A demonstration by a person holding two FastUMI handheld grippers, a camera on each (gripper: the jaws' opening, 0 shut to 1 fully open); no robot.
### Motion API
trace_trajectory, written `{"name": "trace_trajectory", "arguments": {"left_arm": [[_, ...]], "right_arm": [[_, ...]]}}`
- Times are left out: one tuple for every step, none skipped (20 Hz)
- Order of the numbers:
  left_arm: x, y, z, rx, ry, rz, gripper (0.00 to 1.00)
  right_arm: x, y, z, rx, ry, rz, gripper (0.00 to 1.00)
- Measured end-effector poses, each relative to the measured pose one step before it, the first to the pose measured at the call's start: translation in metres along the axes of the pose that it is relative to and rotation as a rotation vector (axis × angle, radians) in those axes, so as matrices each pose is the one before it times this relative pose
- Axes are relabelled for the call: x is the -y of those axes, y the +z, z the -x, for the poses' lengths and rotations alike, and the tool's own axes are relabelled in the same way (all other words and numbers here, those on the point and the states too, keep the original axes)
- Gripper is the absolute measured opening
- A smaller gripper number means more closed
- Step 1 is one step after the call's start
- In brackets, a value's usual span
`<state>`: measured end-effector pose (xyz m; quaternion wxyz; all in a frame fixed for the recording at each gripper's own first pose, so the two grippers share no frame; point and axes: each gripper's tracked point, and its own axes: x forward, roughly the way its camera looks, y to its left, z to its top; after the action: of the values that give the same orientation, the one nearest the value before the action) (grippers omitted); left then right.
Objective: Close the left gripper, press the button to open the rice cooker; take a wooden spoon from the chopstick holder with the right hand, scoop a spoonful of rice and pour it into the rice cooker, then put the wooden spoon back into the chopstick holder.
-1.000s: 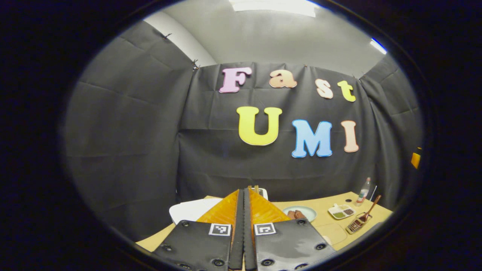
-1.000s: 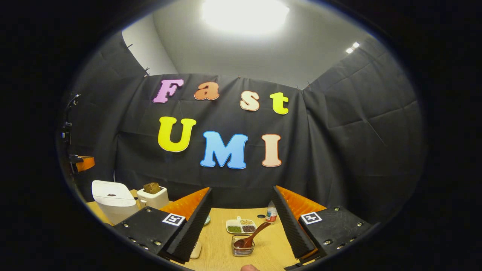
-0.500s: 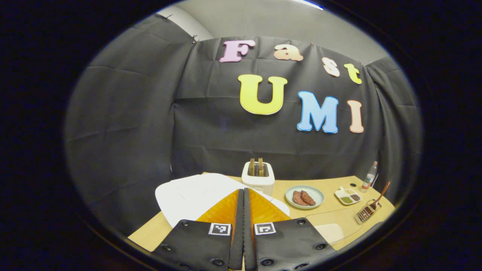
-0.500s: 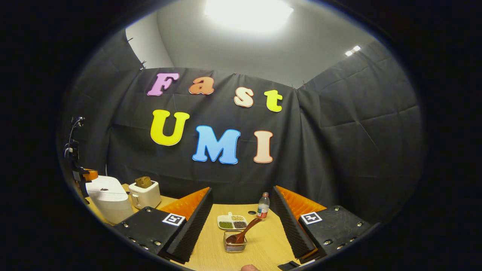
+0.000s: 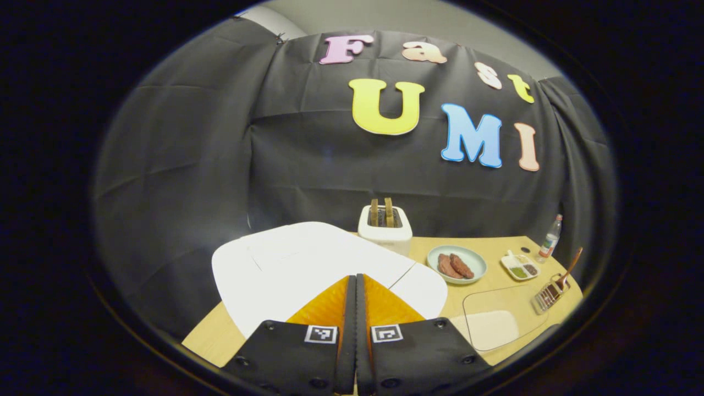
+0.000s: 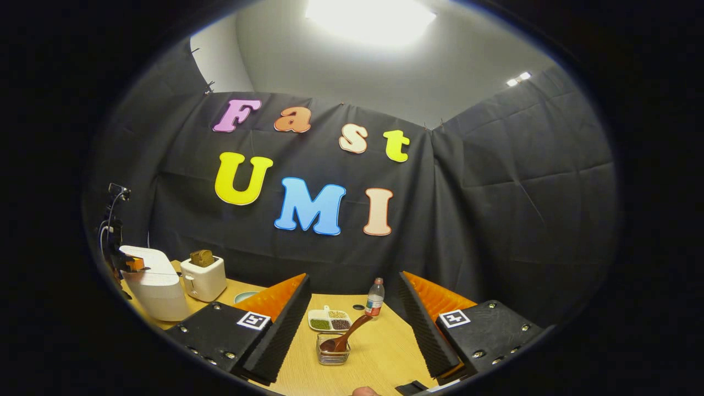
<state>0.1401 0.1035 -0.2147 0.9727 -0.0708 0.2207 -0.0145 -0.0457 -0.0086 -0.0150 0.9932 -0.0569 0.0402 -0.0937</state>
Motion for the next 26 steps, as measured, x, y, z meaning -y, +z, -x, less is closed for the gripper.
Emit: {"name": "trace_trajectory", "arguments": {"left_arm": [[-0.00008,-0.00234,-0.00194,-0.00533,0.00011,0.00497,0.08],[-0.00243,-0.00151,-0.00184,-0.00148,0.00239,0.00597,0.09],[-0.00058,-0.00122,-0.00204,-0.00477,0.00184,0.00508,0.09],[-0.00135,-0.00140,-0.00067,0.00106,0.00261,0.00297,0.09],[-0.00081,0.00117,-0.00131,0.00341,0.00102,-0.00058,0.09],[-0.00094,-0.00214,-0.00281,-0.00021,0.00000,0.00256,0.09],[-0.00062,0.00041,-0.00209,0.00376,0.00061,0.00794,0.09],[-0.00034,-0.00146,-0.00352,-0.00584,-0.00144,0.02024,0.09],[-0.00054,-0.00282,-0.00082,-0.01479,-0.00132,0.02245,0.09],[-0.00094,0.00116,0.00005,0.00215,0.00225,0.01794,0.09],[0.00027,-0.00333,0.00064,-0.02172,0.00269,0.00689,0.09],[-0.00022,0.00423,0.00011,0.00260,0.00702,-0.00099,0.09],[-0.00035,0.00323,0.00104,0.00250,0.00600,-0.01184,0.09],[-0.00095,0.00099,0.00140,-0.00459,0.00929,-0.01770,0.09],[0.00058,0.00240,0.00117,0.00522,0.00766,-0.00870,0.09],[-0.00056,0.00641,0.00218,0.01085,0.00776,-0.00117,0.09],[-0.00124,0.00794,0.00271,0.01773,0.00695,0.00244,0.09],[-0.00063,0.00833,0.00395,0.02132,0.00682,-0.00034,0.07],[-0.00147,0.00895,0.00362,0.01989,0.00994,-0.00620,0.09],[-0.00116,0.00934,0.00386,0.02075,0.01098,-0.00915,0.09],[-0.00161,0.01145,0.00332,0.01994,0.01266,-0.01170,0.09],[-0.00160,0.00995,0.00249,0.02178,0.01294,-0.01217,0.09],[-0.00234,0.01146,0.00349,0.02149,0.01537,-0.01124,0.09],[-0.00244,0.01031,0.00326,0.02007,0.01515,-0.00998,0.09],[-0.00065,0.01315,0.00550,0.02774,0.00845,-0.00949,0.09],[0.00271,0.01078,0.00801,0.02165,-0.00377,0.00149,0.09]], "right_arm": [[0.00154,-0.00005,-0.00161,0.00024,-0.00115,-0.00038,0.96],[0.00069,0.00141,-0.00045,0.00168,-0.00030,-0.00020,0.96],[0.00026,0.00025,-0.00032,0.00261,0.00084,0.00034,0.96],[0.00009,0.00089,0.00016,0.00195,0.00033,0.00240,0.96],[0.00113,-0.00052,-0.00034,0.00087,0.00087,0.00370,0.96],[0.00040,-0.00069,-0.00058,-0.00065,0.00091,0.00303,0.96],[0.00006,-0.00097,-0.00004,-0.00082,0.00168,0.00105,0.96],[0.00003,-0.00027,0.00066,-0.00158,0.00209,-0.00084,0.96],[0.00027,-0.00163,-0.00069,-0.00195,0.00213,-0.00178,0.96],[-0.00006,-0.00059,-0.00102,-0.00155,0.00207,-0.00261,0.95],[0.00008,-0.00092,0.00059,0.00000,0.00149,-0.00386,0.95],[0.00024,0.00105,0.00021,0.00228,0.00124,-0.00452,0.95],[0.00112,0.00023,0.00075,0.00469,0.00178,-0.00432,0.95],[0.00169,0.00146,0.00031,0.00541,0.00048,-0.00124,0.95],[0.00279,0.00103,-0.00029,0.00597,-0.00221,0.00046,0.96],[0.00303,0.00079,-0.00091,0.00473,-0.00150,-0.00101,0.96],[0.00330,-0.00116,-0.00118,0.00073,-0.00146,-0.00382,0.96],[0.00193,-0.00055,-0.00066,-0.00141,0.00030,-0.00729,0.95],[0.00244,-0.00153,-0.00032,-0.00123,-0.00031,-0.00912,0.96],[0.00221,-0.00056,-0.00116,-0.00125,0.00196,-0.00852,0.95],[0.00281,-0.00158,-0.00182,-0.00125,0.00012,-0.00722,0.96],[0.00129,-0.00076,-0.00343,-0.00009,0.00184,-0.00690,0.96],[0.00059,0.00041,-0.00298,-0.00055,0.00330,-0.00667,0.96],[0.00123,-0.00038,-0.00234,-0.00014,0.00357,-0.00639,0.96],[0.00183,-0.00078,-0.00145,0.00050,0.00416,-0.00564,0.96],[0.00044,0.00010,-0.00211,0.00056,0.00445,-0.00448,0.95]]}}
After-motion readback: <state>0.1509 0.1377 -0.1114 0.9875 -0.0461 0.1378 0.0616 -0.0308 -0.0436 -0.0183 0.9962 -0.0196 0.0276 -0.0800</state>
